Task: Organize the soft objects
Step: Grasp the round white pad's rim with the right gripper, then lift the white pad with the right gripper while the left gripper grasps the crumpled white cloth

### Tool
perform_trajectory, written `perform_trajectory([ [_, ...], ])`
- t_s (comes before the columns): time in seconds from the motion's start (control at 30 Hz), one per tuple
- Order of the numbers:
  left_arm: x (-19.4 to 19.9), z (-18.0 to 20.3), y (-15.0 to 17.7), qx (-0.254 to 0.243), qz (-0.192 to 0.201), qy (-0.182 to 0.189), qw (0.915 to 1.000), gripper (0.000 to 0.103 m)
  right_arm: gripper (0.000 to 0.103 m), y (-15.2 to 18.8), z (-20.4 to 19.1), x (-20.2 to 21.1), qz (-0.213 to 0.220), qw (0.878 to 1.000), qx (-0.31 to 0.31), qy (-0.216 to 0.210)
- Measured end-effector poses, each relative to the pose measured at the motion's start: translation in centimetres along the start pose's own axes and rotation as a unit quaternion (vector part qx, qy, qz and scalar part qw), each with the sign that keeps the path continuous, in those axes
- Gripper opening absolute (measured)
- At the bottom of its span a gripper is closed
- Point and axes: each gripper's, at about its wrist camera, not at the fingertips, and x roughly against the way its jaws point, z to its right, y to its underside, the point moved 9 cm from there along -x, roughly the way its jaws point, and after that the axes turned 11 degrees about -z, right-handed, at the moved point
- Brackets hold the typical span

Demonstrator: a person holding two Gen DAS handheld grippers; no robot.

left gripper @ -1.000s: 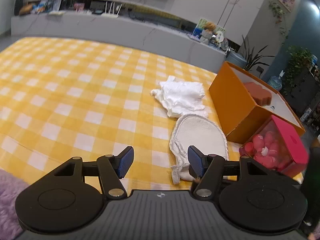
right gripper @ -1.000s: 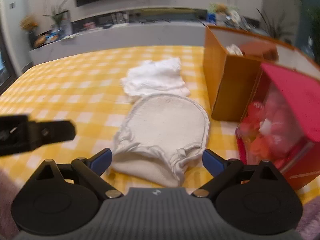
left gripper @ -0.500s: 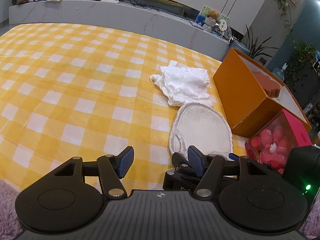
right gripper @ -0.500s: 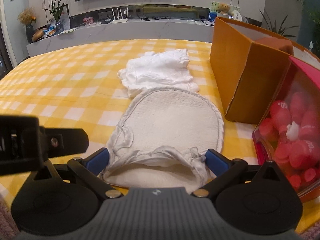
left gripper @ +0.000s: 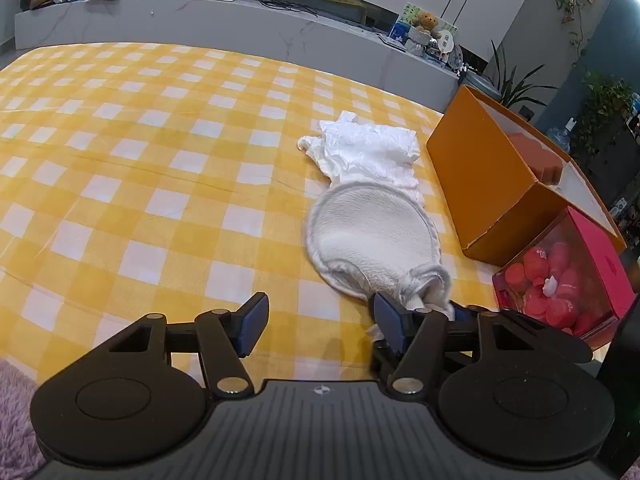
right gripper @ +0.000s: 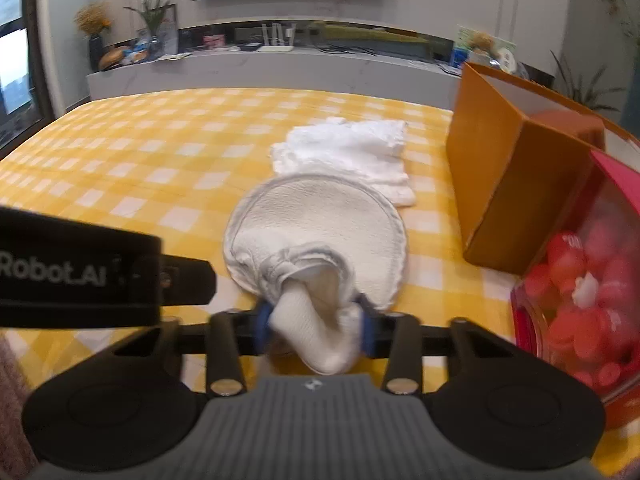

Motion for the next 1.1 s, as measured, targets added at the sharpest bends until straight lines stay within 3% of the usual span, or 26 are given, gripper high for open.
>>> perform_trajectory([
  [0.07, 0.1, 0.0, 0.1, 0.001, 0.001, 0.0, 1.0, 0.071, 0.02, -0.1, 0.2, 0.2, 0.0, 1.0, 0.001, 0.0],
  [0.17, 0.3, 0.2, 0.0, -0.007, 0.005, 0.001, 1.0, 0.07, 0.018, -0.5, 0.6, 0.7, 0.001, 1.0, -0.006, -0.013],
  [0.23, 0.6, 0.9, 0.0, -0.024, 0.011, 0.008, 0.9996, 0.063, 0.017, -0.8, 0.9, 1.6, 0.011, 1.0, -0.005, -0.012],
  [0.37, 2.4, 2.2, -0.4, -0.061, 0.036, 0.019, 0.9973, 0.062, 0.017, -1.5, 1.5, 3.6, 0.027, 1.0, 0.008, -0.003],
  [0.57, 4.1, 4.4, -2.6, -0.167, 0.051, 0.003, 0.9847, 0.062, 0.017, -3.6, 3.1, 6.1, 0.067, 0.996, 0.057, 0.026],
  [0.73, 3.4, 5.9, -5.1, -0.259, 0.064, -0.022, 0.9635, 0.062, 0.017, -6.8, 5.5, 6.6, 0.088, 0.994, 0.059, 0.038],
  [0.87, 1.6, 7.5, -7.3, -0.324, 0.071, -0.006, 0.9432, 0.063, 0.017, -9.7, 6.6, 6.1, 0.085, 0.995, 0.044, 0.03],
  [0.97, -0.4, 8.8, -8.1, -0.4, 0.066, -0.017, 0.914, 0.068, 0.018, -11.7, 7.1, 5.5, 0.083, 0.996, 0.036, 0.022],
  [1.03, -2.3, 9.5, -8.3, -0.45, 0.052, -0.029, 0.891, 0.075, 0.018, -12.9, 7.5, 5.0, 0.083, 0.996, 0.035, 0.022],
  [1.1, -4.4, 9.8, -8.4, -0.485, 0.032, -0.027, 0.8738, 0.083, 0.018, -13.5, 7.7, 4.5, 0.082, 0.996, 0.033, 0.022],
])
